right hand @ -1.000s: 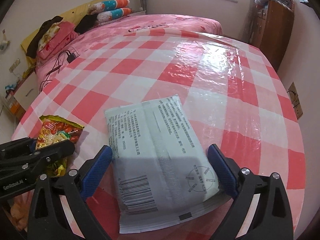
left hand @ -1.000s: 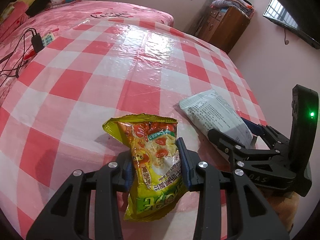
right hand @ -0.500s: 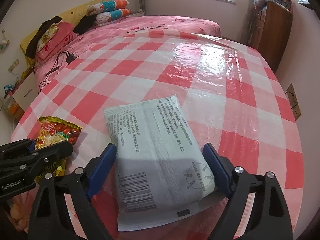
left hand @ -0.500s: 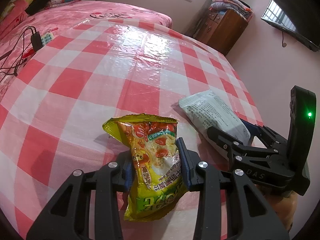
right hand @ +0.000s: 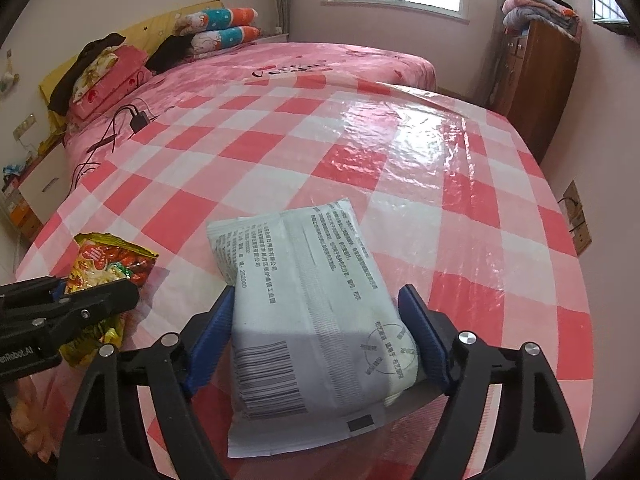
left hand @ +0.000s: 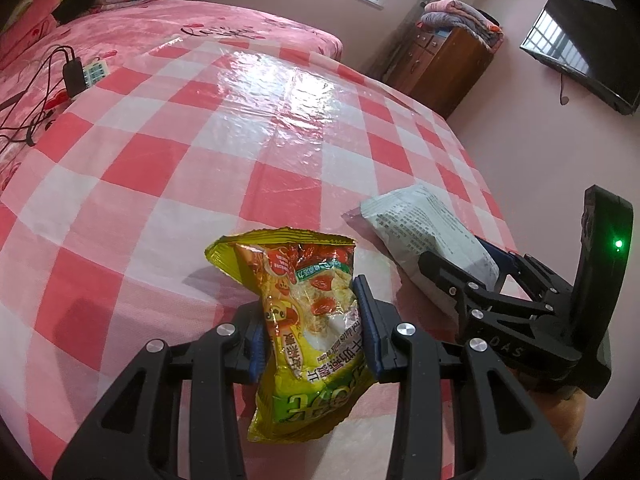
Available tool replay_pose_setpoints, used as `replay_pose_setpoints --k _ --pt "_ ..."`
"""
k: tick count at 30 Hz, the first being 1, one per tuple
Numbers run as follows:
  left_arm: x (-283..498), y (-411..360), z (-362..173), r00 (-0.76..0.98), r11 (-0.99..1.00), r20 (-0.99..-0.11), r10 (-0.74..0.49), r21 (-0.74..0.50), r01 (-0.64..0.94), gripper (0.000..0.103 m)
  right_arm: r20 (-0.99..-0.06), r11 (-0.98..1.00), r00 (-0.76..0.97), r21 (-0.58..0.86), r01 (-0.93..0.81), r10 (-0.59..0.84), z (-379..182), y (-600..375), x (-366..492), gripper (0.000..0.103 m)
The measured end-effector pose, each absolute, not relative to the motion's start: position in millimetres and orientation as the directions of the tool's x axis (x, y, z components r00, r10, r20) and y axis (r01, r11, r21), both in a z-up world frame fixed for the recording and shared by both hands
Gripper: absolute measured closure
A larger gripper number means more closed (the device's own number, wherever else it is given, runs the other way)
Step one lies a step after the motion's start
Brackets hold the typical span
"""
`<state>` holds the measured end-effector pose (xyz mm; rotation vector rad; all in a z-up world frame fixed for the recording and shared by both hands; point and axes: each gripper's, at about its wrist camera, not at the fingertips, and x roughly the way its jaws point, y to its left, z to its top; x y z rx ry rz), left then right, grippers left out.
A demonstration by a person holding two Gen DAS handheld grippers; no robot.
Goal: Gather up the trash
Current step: 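Lift both held items off the table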
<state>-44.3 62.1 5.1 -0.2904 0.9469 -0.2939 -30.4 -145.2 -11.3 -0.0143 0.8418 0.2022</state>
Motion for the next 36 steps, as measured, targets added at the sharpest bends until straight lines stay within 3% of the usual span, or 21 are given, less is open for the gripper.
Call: replay_pose_setpoints --k 25,36 --pt "-73.2 98.2 11.0 0.575 0.923 -0.738 -0.354 -0.374 0.088 0.063 -0.74 0.976 0.649 0.049 -0.21 0.177 -10.1 -112.7 -49.2 0.023" --pt "-74.6 110.3 5.6 0.567 0.918 -0.74 -0.361 -0.388 0.079 0.063 -0.786 0.972 0.589 0.061 -0.228 0.188 -23.0 -106.4 -41.0 0.014"
